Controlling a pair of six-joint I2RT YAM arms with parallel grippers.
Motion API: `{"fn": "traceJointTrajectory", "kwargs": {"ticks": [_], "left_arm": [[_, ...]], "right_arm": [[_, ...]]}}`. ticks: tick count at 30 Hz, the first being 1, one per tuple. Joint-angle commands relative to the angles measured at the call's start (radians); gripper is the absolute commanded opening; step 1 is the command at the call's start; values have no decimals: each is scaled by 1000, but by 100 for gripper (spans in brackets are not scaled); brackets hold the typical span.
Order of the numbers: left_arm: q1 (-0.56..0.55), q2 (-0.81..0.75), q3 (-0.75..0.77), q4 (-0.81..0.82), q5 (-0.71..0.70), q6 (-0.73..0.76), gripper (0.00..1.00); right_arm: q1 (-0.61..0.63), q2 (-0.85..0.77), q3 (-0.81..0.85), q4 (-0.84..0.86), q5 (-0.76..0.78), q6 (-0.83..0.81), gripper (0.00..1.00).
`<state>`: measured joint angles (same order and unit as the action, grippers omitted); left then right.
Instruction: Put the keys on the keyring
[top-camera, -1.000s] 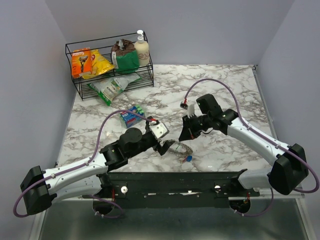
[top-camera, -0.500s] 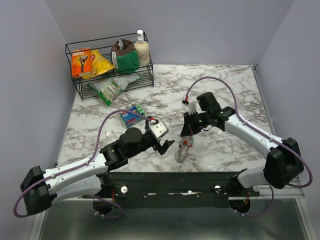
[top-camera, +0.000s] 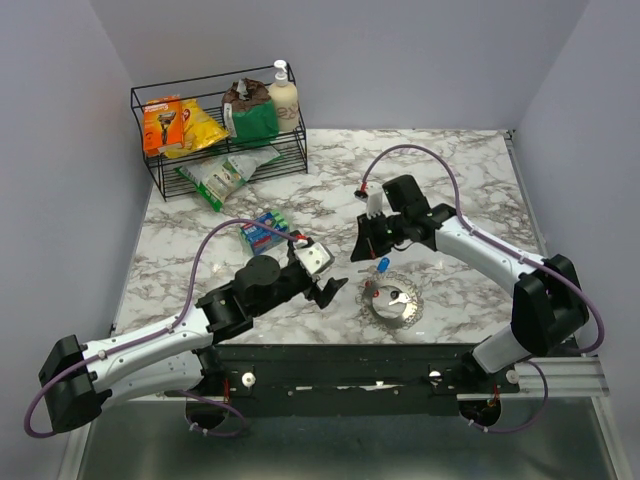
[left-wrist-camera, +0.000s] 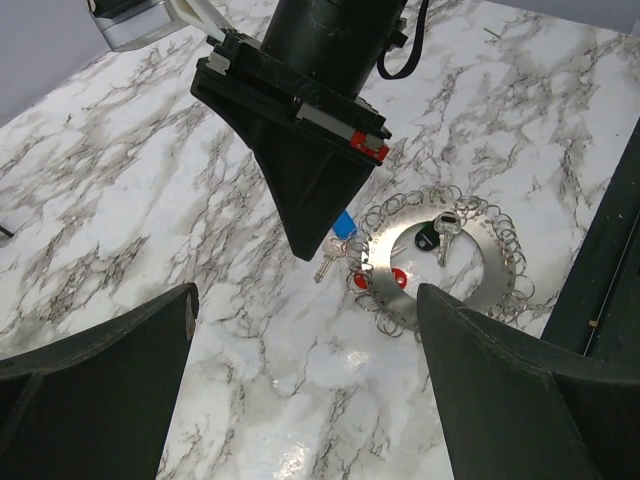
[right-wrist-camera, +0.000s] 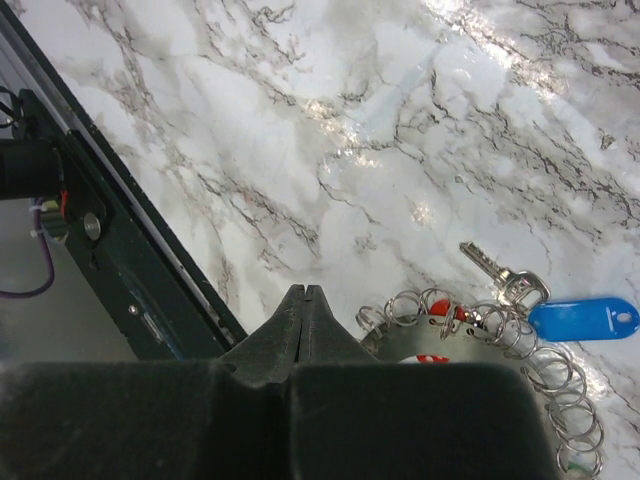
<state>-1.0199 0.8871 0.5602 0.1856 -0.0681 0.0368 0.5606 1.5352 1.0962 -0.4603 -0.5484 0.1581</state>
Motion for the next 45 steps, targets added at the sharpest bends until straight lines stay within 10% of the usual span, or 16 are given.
{"fn": "traceJointTrajectory", "kwargs": {"ticks": [1, 20, 31, 45], "left_arm": [[6, -11, 4, 14, -29, -8, 99], [50, 78, 89, -74, -30, -136, 99], [320, 252, 257, -293, 229, -434, 99], [560, 333, 349, -492, 122, -540, 99]], "right_arm": [[-5, -12, -2, 57, -12, 12, 5], [-7, -269, -173, 173, 203, 93, 53], [-8, -558, -383, 226, 439, 170, 84], [-18, -848, -478, 166, 801, 218, 100]]}}
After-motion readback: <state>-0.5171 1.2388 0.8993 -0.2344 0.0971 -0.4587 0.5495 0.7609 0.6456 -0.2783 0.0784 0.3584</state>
